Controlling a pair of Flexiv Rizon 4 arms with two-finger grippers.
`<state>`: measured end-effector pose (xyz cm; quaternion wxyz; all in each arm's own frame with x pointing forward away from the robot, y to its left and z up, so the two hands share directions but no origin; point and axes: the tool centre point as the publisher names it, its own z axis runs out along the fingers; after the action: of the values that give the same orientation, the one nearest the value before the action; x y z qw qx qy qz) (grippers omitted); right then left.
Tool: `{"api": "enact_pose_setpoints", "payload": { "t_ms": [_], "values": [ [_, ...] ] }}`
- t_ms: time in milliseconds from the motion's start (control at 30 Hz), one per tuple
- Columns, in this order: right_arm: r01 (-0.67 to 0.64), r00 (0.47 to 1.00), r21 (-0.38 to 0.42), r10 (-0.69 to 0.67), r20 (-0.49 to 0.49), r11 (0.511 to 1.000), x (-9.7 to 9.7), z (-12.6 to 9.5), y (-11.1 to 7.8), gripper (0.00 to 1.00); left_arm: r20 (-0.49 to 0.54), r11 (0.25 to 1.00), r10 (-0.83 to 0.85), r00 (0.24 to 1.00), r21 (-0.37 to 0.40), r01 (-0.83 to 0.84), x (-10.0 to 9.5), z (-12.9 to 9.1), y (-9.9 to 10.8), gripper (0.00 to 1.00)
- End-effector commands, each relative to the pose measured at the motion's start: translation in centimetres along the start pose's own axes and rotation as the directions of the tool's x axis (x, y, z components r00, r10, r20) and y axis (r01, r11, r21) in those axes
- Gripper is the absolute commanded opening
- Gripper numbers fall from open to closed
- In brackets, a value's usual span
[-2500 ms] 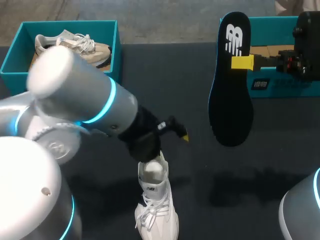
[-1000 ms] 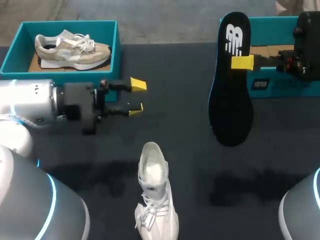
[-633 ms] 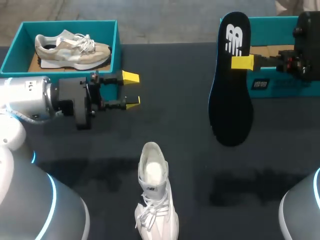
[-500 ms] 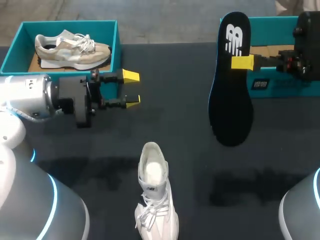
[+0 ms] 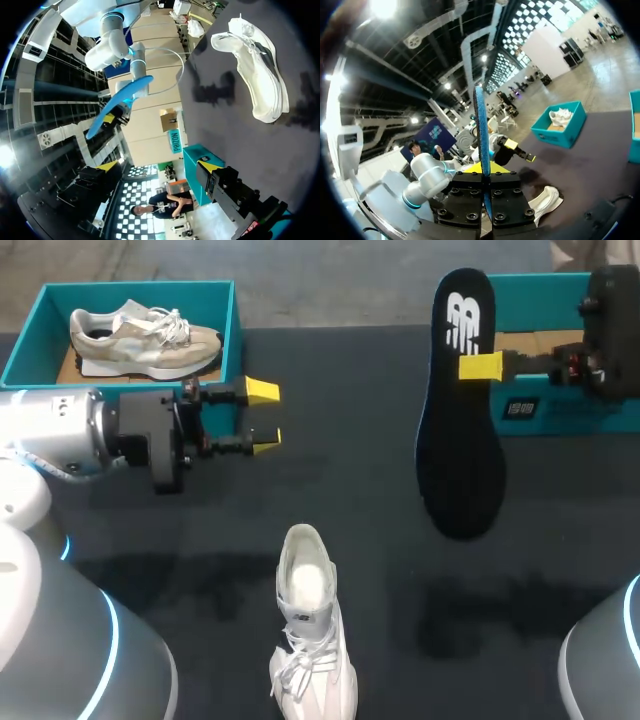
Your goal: Take the shoe out of the shoebox, open the shoe tongue, remove and reinsert the insole, then place the shoe into the shoebox
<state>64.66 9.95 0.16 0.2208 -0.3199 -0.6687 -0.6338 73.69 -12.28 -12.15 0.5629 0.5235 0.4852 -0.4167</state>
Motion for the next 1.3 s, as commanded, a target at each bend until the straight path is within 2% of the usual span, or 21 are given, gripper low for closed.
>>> {"api": "enact_pose_setpoints", "payload": {
  "t_ms": [33,133,367,500,1300],
  "values": [
    [-0.054,0.998,0.082,0.055,-0.014,0.995,-2.2,2.0,2.7,0.00,0.019,1.000,0.026,0.999,0.015,-0.027,0.1,-0.3,0.5,1.00],
    [-0.077,0.996,0.095,0.080,-0.025,0.992,-3.3,2.7,3.3,0.00,0.027,0.999,0.050,0.998,0.019,-0.051,-0.1,-0.5,0.7,1.00],
    [-0.161,0.979,0.070,0.168,-0.114,0.984,-7.0,4.6,4.4,0.00,0.045,0.997,0.075,0.996,0.029,-0.077,-0.7,-0.2,1.2,1.00],
    [-0.208,0.972,0.102,0.217,-0.087,0.973,-8.7,5.9,4.9,0.00,0.061,0.996,0.083,0.995,0.040,-0.086,-1.1,-0.1,1.4,1.00],
    [-0.208,0.972,0.102,0.217,-0.087,0.973,-8.7,5.9,4.9,0.00,0.076,0.996,0.077,0.994,0.044,-0.080,-1.3,0.1,1.6,1.00]
  ]
}}
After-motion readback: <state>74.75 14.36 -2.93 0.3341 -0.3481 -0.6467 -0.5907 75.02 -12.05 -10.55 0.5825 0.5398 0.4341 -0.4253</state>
